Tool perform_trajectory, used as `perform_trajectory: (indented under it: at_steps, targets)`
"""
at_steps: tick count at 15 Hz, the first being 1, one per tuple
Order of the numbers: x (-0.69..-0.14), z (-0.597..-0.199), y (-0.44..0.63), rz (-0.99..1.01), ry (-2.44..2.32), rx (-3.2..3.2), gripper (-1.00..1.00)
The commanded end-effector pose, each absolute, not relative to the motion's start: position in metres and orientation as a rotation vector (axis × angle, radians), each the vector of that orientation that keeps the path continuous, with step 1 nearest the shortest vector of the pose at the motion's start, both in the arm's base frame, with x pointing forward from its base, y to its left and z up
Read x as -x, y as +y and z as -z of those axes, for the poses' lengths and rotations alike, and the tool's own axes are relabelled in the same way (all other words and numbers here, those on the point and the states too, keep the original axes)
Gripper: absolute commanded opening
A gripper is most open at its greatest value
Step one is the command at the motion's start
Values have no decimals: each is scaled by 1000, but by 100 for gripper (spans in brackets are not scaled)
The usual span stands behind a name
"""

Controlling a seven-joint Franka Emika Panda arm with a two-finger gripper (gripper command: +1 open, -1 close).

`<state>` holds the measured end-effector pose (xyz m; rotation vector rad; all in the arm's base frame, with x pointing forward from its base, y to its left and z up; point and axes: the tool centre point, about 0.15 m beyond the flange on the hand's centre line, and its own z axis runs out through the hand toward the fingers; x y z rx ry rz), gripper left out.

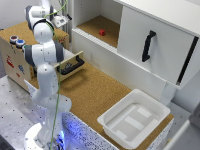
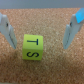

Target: Place the yellow object in the drawer

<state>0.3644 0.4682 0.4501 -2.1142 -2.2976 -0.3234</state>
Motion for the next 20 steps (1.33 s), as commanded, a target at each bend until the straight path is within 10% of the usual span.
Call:
perform_trajectory:
  at_steps: [1,2,20]
  targets:
    - [-366,-442,489,117,-2469,2125,100]
    - [-364,-439,488,108,-2479,2121,-100]
    - [-380,-454,436,223,-2265,2333,-100]
